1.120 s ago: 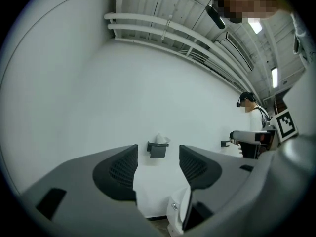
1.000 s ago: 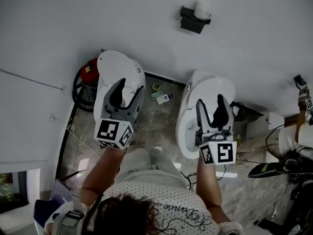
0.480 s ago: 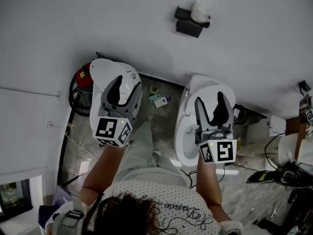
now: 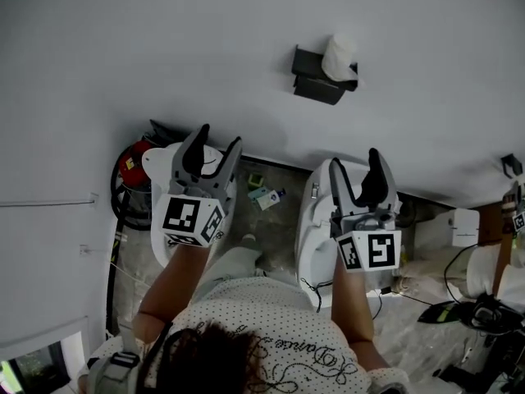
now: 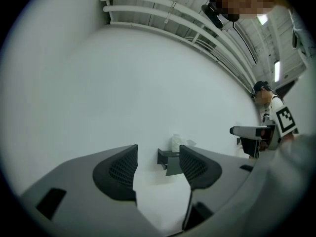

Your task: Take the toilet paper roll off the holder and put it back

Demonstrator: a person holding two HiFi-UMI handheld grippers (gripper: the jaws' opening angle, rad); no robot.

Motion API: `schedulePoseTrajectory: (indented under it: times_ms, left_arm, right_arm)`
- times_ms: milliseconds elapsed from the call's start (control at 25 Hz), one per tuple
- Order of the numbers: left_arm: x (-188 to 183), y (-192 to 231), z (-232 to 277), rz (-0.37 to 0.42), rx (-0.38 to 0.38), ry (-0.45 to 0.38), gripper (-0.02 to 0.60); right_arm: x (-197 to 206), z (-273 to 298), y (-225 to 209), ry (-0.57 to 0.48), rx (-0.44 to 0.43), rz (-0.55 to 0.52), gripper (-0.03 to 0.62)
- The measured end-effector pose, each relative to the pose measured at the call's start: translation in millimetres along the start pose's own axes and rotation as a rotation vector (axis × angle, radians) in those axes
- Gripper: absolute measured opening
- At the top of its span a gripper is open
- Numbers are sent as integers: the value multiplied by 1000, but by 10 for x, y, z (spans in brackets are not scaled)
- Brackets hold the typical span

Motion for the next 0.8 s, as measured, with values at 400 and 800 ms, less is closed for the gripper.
schedulePoseTrajectory:
  times_ms: [400,800]
  left_arm:
    - [128,324,770,-6,14,15,252]
    - [57,57,1393,4,-15,6,253]
  right_arm:
    - [54,699,-313,23,20,8,313]
    - [-16,1053,-916,25,-48,-1,322]
Point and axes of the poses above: the fingertips, and each gripper's own axes: z forward along the fingers, y to its left, x out of its underside, the point moved 7 cm from there along -z, backward along the fingers, and after that the axes turned 7 degrees about z, right-handed, at the moved point
